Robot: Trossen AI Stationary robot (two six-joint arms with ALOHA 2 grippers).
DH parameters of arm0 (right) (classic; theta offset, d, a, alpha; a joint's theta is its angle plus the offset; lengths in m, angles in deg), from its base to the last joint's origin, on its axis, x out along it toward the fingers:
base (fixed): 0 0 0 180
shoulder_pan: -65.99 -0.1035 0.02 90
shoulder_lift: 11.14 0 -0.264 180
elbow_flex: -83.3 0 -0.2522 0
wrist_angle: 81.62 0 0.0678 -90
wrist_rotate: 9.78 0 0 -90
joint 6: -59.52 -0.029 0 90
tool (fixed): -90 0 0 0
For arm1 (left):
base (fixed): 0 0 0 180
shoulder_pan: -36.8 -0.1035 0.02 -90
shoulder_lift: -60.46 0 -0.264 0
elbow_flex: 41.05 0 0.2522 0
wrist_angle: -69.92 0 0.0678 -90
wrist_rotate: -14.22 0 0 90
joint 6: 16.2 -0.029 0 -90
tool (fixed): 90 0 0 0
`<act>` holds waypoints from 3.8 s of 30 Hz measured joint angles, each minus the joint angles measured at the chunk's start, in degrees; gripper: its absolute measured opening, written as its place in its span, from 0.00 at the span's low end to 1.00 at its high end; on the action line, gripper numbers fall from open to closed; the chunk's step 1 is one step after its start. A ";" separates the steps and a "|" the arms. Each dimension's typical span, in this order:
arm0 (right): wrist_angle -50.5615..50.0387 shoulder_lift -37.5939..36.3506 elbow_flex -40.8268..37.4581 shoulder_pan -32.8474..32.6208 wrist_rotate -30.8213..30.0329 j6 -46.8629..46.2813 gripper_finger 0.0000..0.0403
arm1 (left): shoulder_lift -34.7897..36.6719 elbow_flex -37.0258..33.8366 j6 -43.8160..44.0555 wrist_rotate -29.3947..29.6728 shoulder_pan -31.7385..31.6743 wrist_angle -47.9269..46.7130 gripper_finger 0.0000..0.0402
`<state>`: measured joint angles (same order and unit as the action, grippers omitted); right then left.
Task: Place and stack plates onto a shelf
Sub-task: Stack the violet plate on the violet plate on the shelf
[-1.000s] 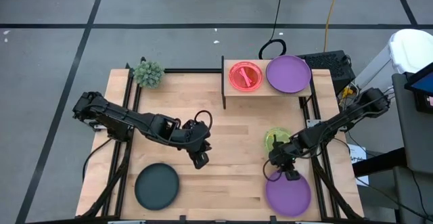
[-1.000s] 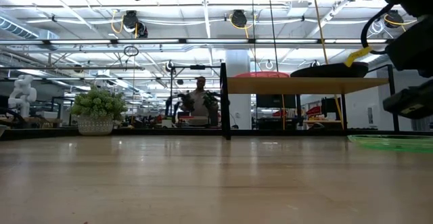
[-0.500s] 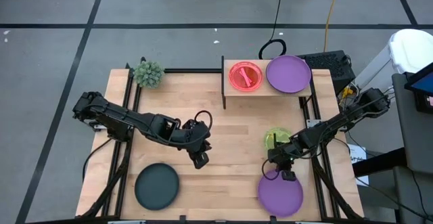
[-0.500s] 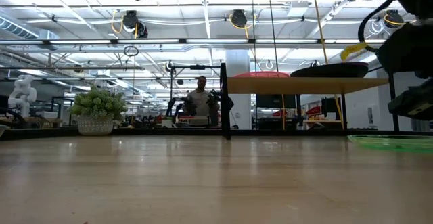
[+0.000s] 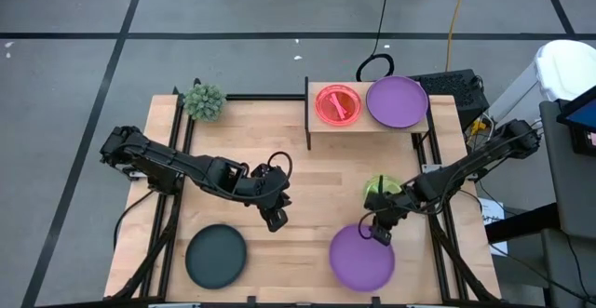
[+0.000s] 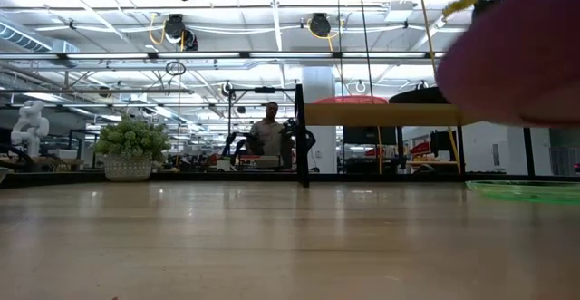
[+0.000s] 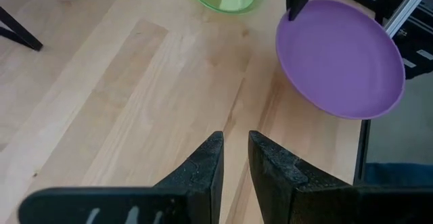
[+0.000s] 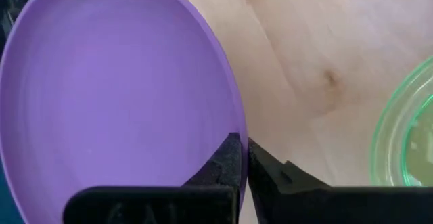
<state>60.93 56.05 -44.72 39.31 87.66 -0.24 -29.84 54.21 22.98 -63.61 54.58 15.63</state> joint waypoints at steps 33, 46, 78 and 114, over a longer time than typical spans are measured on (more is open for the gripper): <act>-26.52 -5.58 19.63 17.06 -13.57 -20.58 0.00 | -0.02 0.00 4.52 0.46 0.00 0.07 0.18; -26.49 -16.12 20.35 31.82 -17.73 -17.31 0.00 | -0.02 0.00 4.00 1.05 -1.31 0.07 0.18; -44.88 -4.60 41.99 74.54 -14.49 11.75 0.00 | -0.02 0.00 -0.74 -0.11 -6.14 0.02 0.18; -51.01 -2.05 41.03 97.37 -13.34 27.58 0.00 | 0.00 0.00 0.11 -0.11 -6.54 -1.75 0.18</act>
<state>9.92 54.00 -3.69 136.68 74.32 27.34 -29.84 54.21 23.09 -63.72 48.04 13.88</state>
